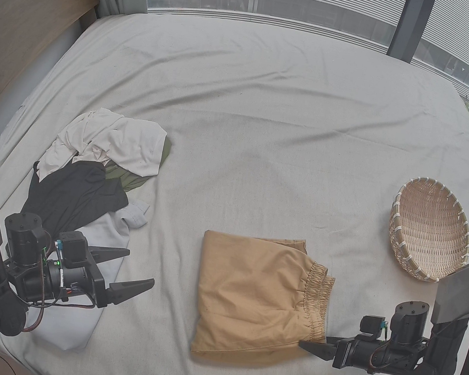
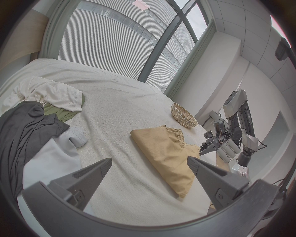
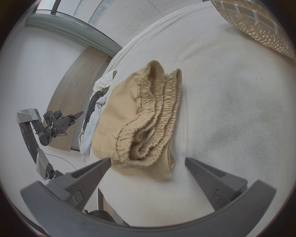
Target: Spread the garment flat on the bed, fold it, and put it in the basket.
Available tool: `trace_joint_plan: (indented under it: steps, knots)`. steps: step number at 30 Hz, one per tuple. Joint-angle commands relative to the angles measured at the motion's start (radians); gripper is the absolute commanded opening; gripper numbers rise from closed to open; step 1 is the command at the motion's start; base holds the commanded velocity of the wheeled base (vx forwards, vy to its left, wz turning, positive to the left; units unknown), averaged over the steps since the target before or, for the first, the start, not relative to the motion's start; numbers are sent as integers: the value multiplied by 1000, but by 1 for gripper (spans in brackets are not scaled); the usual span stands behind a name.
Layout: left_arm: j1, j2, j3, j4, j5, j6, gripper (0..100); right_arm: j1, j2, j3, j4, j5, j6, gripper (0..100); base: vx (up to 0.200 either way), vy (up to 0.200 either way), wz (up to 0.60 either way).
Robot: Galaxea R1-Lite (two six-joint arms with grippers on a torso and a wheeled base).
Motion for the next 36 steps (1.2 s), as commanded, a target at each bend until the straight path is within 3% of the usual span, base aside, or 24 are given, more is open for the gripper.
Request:
trace_joint_plan:
  steps: [1,19,34,35,36]
  knots:
    - [-5,-3,-3,-2,0,0,100,5,44,-23,0,0,1,100,0,0,0]
    - [0,-1,1,-2,0,6,100,96,24,-101,-2,0,32,100,0,0,0]
    - [2,0,-1,-2,0,14,100,99,24,-108,-2,-3,33,100,0,0,0]
    - [2,0,-1,-2,0,14,100,99,24,-109,-2,-4,33,0,0,0,0]
    - [0,0,-1,-2,0,14,100,99,24,-109,-3,-6,33,0,0,0,0]
